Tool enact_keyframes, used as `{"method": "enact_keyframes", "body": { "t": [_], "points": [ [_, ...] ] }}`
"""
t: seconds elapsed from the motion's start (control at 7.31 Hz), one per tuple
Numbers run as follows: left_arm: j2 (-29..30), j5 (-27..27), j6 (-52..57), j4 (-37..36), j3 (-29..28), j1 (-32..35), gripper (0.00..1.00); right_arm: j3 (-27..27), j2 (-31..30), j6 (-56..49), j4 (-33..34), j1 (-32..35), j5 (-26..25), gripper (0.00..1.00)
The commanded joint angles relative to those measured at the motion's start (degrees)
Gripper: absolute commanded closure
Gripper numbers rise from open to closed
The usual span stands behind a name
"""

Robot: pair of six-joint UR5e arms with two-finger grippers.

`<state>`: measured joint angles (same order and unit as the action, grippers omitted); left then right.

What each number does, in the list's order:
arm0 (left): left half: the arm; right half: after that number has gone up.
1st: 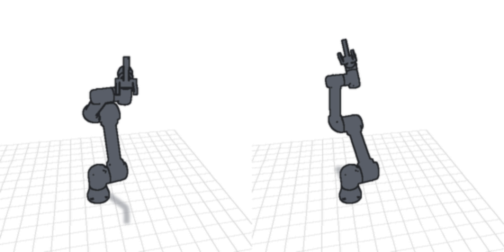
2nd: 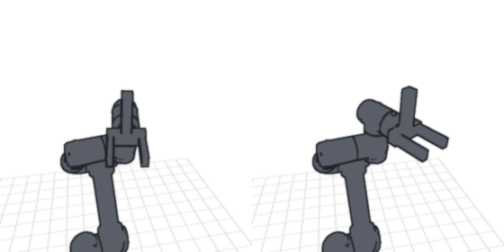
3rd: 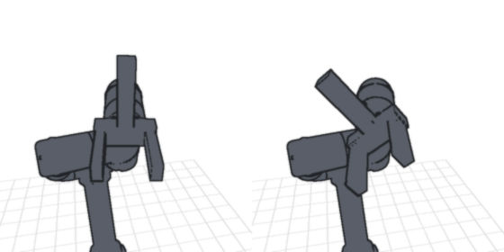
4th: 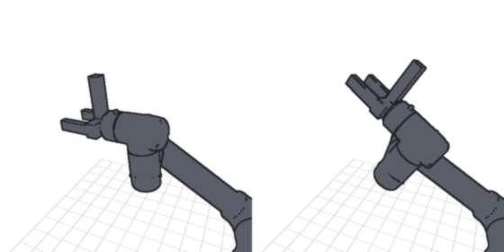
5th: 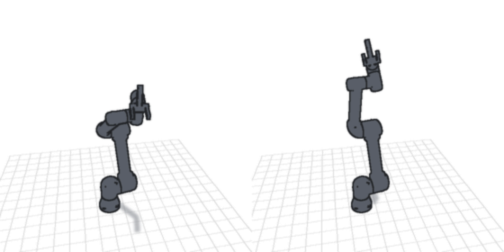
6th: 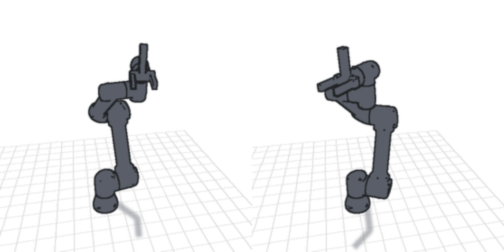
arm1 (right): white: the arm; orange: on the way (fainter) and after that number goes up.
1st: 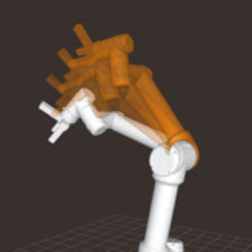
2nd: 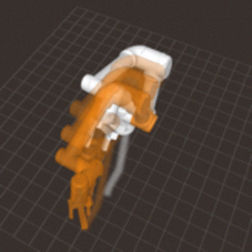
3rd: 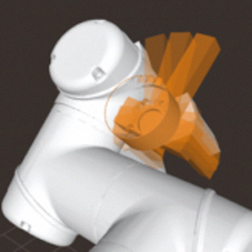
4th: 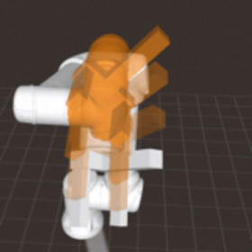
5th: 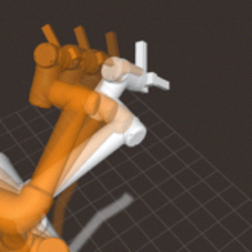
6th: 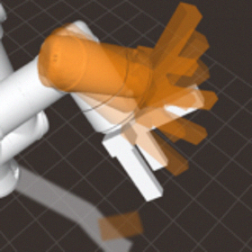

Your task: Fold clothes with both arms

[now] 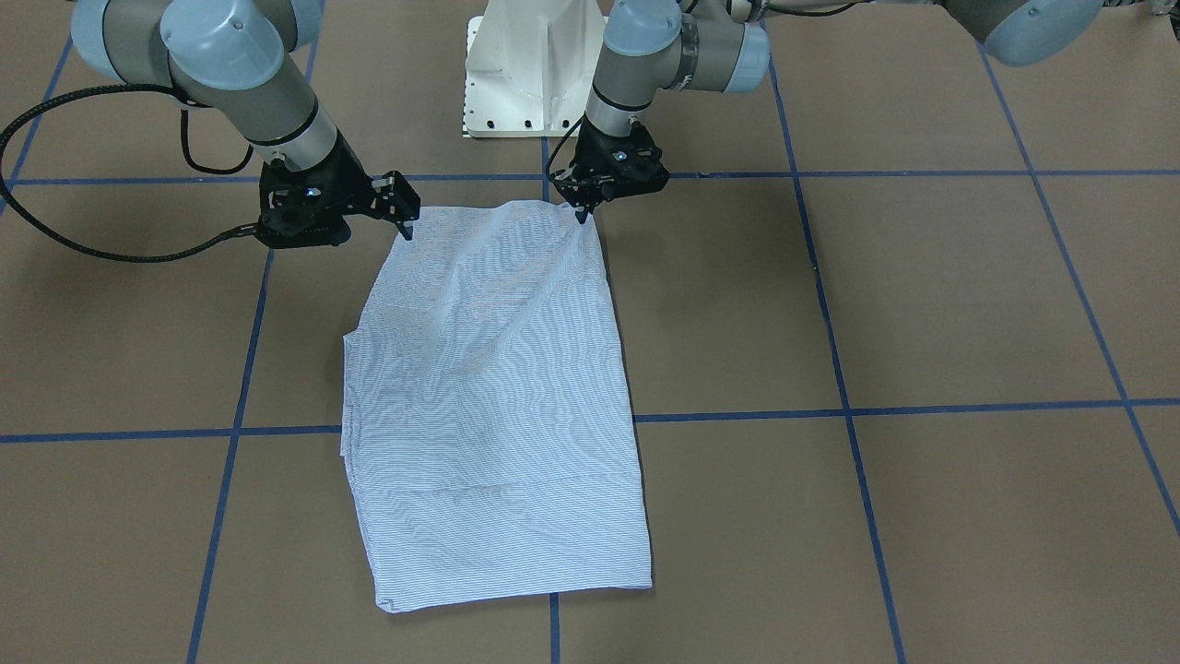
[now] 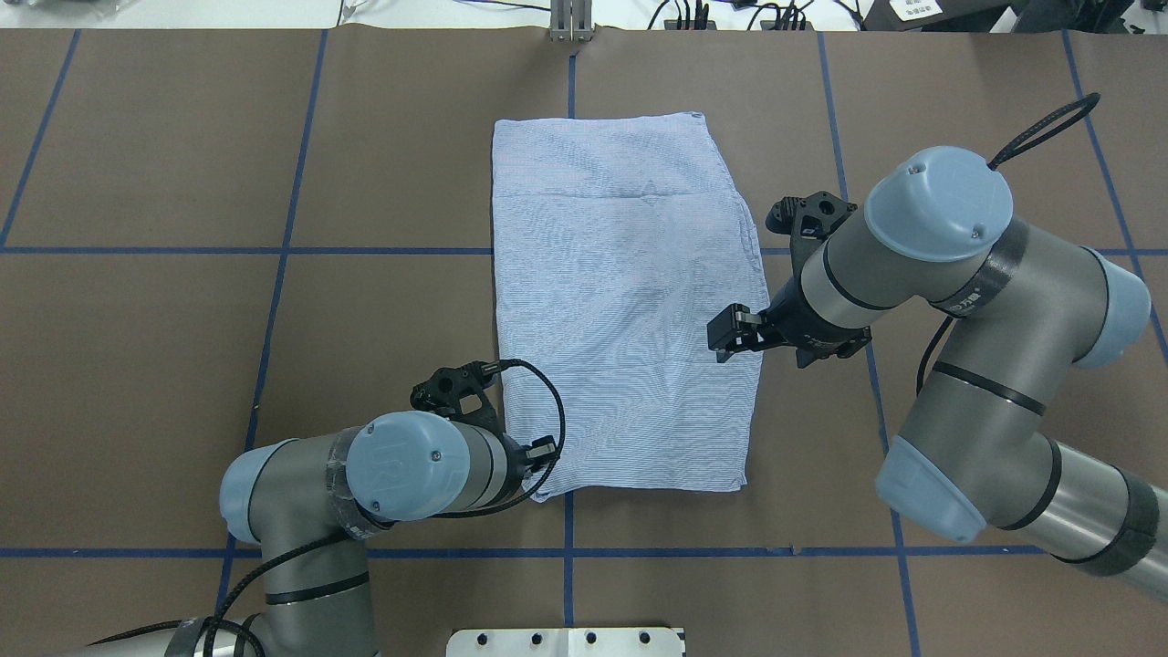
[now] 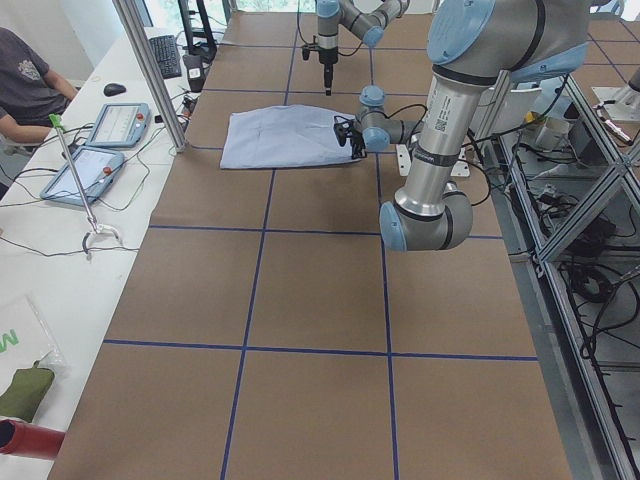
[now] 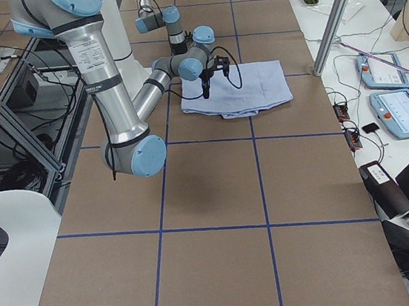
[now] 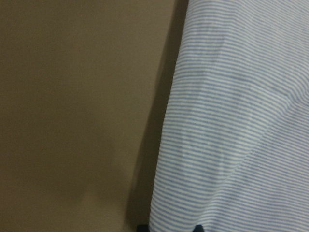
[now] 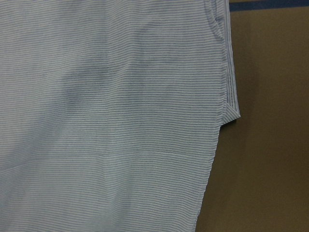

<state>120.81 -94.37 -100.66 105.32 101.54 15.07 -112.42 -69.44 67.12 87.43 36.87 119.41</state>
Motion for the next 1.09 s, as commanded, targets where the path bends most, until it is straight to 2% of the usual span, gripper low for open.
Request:
{"method": "enact_keyframes", "body": {
  "t": [0.0,0.27,0.41,0.68,0.96],
  "points": [
    [-0.48,-0.2,1.77,-2.66,3.29,0.4,1.0,-0.08,0.53,7.19,-1.29,-2.57,-0.93,0.0],
    [-0.83,-0.28,8.0,-2.67,3.66,0.75,1.0,0.18,-0.08,15.99,-7.25,-7.84,-6.79,0.0],
    [-0.92,-0.37,8.11,-2.67,3.66,0.75,1.0,0.09,-0.08,19.94,-7.45,-9.87,-7.95,0.0],
    [-1.01,-0.37,8.11,-2.58,3.58,0.67,1.0,0.27,0.01,28.1,-7.45,-14.87,-14.52,0.0],
    [-1.01,-0.37,8.11,-2.58,3.49,0.58,1.0,0.7,-0.25,33.77,-7.19,-16.65,-17.18,0.0]
  ]
}}
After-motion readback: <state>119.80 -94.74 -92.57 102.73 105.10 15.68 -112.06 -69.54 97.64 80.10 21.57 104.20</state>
